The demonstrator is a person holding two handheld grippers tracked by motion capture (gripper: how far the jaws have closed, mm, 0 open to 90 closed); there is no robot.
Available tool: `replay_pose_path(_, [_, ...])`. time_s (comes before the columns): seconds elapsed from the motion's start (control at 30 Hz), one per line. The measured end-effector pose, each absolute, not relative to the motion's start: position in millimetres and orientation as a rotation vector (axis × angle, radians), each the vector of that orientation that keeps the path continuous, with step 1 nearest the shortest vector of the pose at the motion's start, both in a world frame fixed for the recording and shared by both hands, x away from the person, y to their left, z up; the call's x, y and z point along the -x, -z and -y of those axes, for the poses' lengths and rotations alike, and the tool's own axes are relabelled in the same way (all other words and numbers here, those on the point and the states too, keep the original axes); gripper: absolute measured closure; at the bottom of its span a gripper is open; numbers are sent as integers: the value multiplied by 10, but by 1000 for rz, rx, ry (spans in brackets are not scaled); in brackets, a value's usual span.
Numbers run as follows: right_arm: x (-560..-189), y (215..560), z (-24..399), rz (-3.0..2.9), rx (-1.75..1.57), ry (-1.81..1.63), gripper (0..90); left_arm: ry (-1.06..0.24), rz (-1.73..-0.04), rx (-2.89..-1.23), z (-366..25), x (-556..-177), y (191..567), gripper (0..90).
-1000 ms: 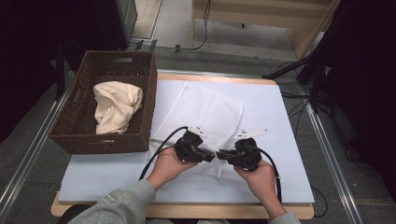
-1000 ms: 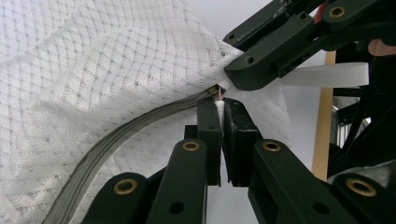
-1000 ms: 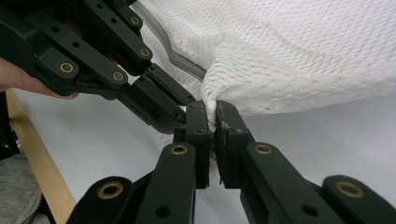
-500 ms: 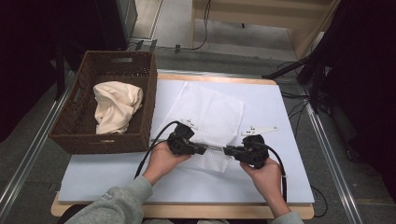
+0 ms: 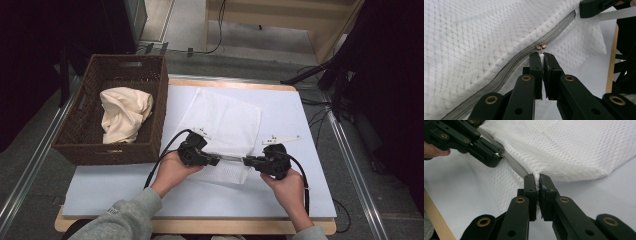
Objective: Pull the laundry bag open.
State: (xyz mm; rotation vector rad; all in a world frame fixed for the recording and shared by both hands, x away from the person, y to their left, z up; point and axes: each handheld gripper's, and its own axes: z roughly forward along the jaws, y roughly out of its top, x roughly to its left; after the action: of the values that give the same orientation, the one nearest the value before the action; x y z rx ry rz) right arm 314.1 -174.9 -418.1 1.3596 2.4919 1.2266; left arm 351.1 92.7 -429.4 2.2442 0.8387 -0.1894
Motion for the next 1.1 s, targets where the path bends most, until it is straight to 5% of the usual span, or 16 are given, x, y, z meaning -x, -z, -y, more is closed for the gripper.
replay_pose_path(1.1, [-3218,4213,1983,-2441,-1462,-1208,861,220,-851,-2246,-1032,-3569,4246,865])
